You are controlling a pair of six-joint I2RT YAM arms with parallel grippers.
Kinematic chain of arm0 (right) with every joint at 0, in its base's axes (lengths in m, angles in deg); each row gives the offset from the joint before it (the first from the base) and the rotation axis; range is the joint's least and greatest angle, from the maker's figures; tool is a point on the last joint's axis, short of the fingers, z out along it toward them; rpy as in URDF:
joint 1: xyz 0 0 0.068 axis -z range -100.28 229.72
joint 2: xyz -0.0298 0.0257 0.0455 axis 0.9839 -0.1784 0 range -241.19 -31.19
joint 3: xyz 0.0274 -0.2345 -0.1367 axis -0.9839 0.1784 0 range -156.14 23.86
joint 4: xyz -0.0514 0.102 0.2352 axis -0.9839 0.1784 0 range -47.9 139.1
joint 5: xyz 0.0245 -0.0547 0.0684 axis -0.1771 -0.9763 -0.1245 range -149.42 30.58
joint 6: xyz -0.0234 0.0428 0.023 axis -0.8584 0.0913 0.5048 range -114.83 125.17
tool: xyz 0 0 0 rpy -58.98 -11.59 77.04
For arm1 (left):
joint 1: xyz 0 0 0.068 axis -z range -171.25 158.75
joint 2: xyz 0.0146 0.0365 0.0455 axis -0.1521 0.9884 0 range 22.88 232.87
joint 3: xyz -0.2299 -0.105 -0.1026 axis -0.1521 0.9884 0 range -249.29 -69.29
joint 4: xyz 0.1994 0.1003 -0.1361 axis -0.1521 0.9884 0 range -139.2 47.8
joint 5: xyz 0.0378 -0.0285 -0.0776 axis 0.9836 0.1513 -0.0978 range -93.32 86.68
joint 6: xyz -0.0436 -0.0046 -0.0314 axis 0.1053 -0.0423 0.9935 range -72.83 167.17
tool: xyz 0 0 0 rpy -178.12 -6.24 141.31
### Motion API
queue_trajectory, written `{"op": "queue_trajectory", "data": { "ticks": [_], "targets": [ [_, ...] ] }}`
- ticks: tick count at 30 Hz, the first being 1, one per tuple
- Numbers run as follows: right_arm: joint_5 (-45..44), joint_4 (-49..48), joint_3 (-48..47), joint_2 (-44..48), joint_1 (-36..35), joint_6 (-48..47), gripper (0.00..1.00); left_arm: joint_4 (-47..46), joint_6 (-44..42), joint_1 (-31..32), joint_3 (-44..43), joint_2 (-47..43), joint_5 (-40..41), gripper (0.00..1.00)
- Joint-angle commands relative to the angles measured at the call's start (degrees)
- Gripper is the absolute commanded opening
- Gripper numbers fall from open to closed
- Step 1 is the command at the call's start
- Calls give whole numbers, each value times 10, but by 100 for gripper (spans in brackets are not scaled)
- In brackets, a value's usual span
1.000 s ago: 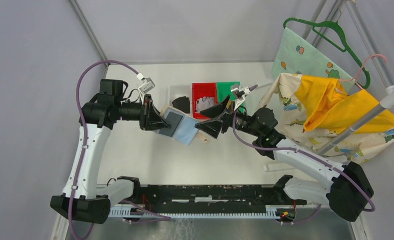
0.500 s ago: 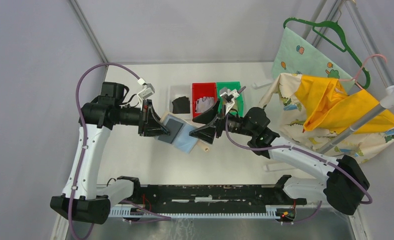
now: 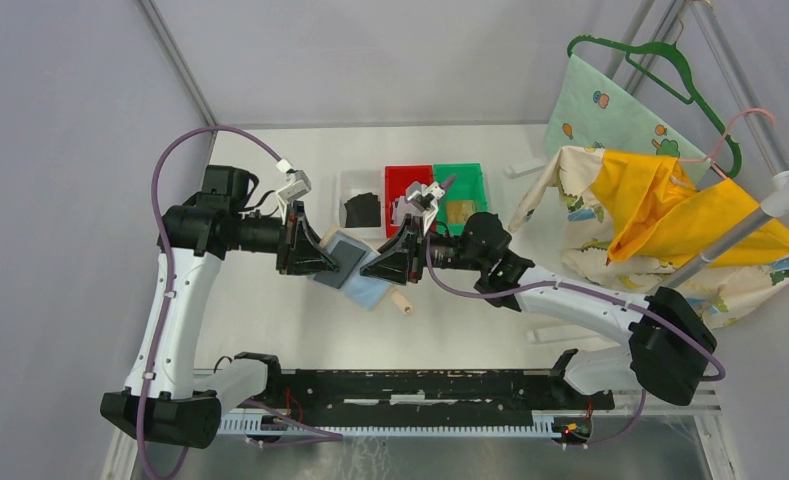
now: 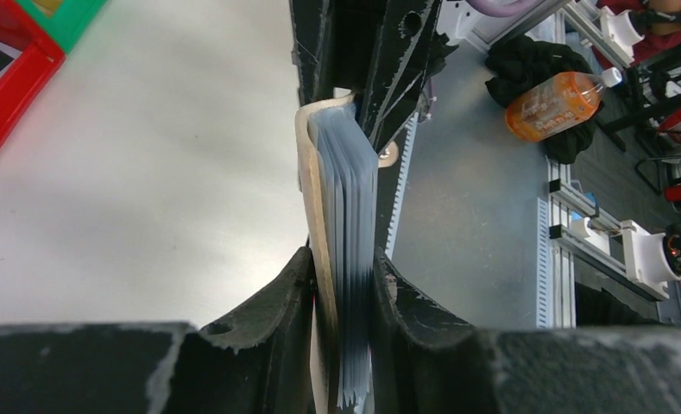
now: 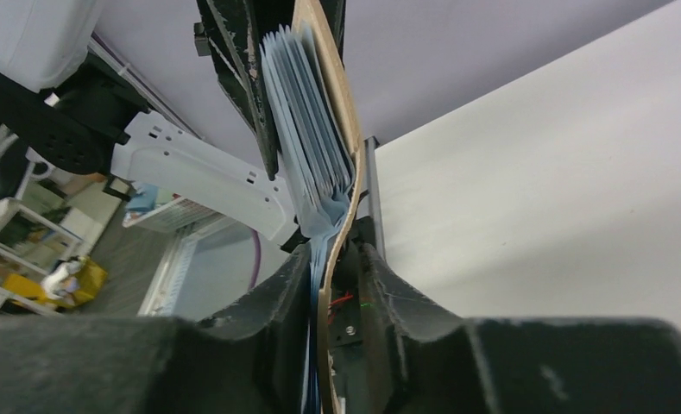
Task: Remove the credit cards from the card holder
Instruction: Remove the credit card from the card holder.
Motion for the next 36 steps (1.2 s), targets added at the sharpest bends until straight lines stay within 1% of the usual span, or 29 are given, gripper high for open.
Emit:
{"op": "queue_trajectory", "data": {
  "ticks": [1, 3, 4, 6, 7, 9, 11, 13, 18, 20, 23, 28, 33, 36],
  "targets": [
    [-2, -44, -24, -12, -5, 30, 23, -44, 16, 2, -12, -12, 15, 15],
    [-7, -47, -22, -15, -5, 43, 11, -78, 49, 3, -2, -19, 36, 29],
    [-9, -53, -18, -14, -5, 49, 8, -91, 61, 3, 2, -22, 45, 34],
    [-18, -64, -8, -11, -5, 57, 2, -105, 69, 3, 6, -27, 53, 42],
    [-24, -73, 0, -9, -4, 61, 0, -107, 69, 3, 7, -28, 53, 44],
    [-27, -86, 11, -7, -4, 69, 0, -108, 69, 2, 8, -30, 49, 49],
    [-27, -91, 15, -7, -2, 75, 0, -105, 66, 2, 10, -33, 44, 51],
    [-27, -95, 19, -6, -1, 80, 0, -84, 45, 3, 8, -34, 33, 52],
    [-29, -98, 21, -1, 6, 88, 0, 4, -51, 2, -13, -26, -8, 52],
    [-28, -98, 20, 0, 7, 89, 0, 7, -56, 3, -14, -25, -5, 49],
    [-25, -94, 16, 1, 8, 88, 0, 14, -65, 2, -13, -23, -3, 43],
    [-21, -93, 8, 1, 7, 89, 0, 26, -78, 2, -17, -20, -11, 34],
    [-14, -92, 4, 0, 8, 89, 0, 26, -79, 2, -19, -19, -11, 30],
    [-11, -92, 2, -2, 8, 88, 0, 27, -79, 2, -19, -19, -12, 25]
  ]
}}
